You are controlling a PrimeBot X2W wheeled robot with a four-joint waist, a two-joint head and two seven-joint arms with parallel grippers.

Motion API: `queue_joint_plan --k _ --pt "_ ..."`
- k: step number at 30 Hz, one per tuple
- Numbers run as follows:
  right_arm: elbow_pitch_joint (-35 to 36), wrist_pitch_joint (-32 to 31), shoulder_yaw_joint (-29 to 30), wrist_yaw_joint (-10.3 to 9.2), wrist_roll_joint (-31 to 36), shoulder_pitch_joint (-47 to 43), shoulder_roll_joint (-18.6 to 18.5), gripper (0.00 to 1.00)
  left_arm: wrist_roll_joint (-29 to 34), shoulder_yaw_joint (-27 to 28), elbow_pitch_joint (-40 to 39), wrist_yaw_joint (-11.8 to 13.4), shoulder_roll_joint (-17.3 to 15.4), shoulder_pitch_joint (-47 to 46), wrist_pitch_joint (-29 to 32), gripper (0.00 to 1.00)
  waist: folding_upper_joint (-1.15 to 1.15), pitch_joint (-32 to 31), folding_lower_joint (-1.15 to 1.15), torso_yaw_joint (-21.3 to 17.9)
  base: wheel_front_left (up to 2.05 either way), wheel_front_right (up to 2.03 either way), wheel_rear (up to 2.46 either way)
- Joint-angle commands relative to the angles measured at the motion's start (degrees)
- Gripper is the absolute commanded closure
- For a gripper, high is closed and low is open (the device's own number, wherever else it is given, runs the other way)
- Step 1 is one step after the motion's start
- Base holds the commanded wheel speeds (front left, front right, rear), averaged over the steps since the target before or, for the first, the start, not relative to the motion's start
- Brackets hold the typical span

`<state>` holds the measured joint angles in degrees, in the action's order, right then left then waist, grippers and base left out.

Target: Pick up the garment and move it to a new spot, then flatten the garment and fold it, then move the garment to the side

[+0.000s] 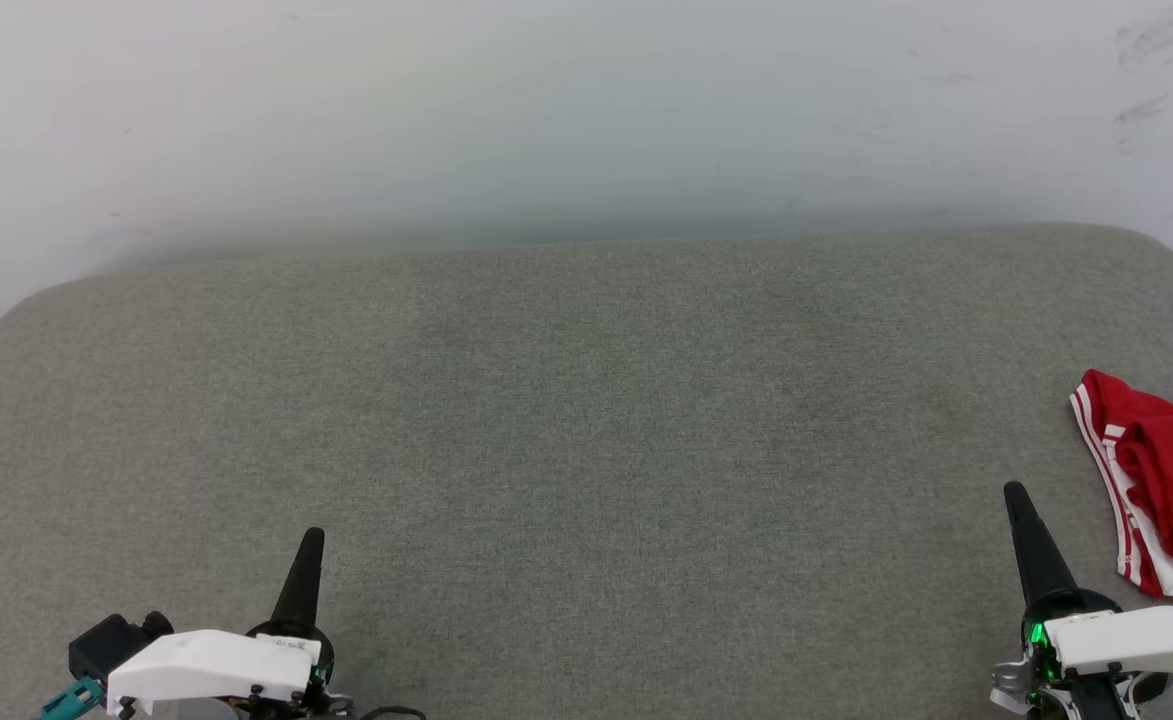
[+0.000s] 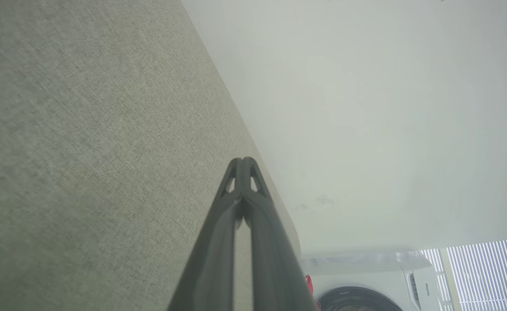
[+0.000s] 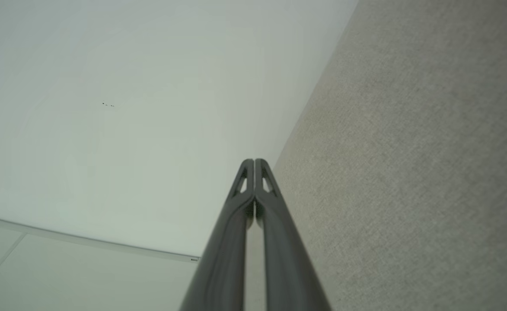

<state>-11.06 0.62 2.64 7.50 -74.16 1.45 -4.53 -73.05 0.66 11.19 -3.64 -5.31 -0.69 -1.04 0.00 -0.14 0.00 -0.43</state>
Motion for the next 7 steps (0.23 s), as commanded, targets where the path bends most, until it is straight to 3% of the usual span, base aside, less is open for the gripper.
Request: queue_joint_plan --k 1,7 --pt "0.1 -0.3 0.2 -0.01 -1.4 1.5 -0.4 1.00 -1.3 0.4 -0.2 -0.5 -0.2 -1.5 0.4 1.00 0.00 0.0 0.00 0.0 0.00 0.00 0.00" --pt "-0.4 -1.1 0.4 -0.01 -4.4 2.0 -0.3 1.00 -4.6 0.9 0.3 -1.1 0.0 -2.2 1.3 1.00 0.00 0.1 0.00 0.1 0.00 0.00 0.00"
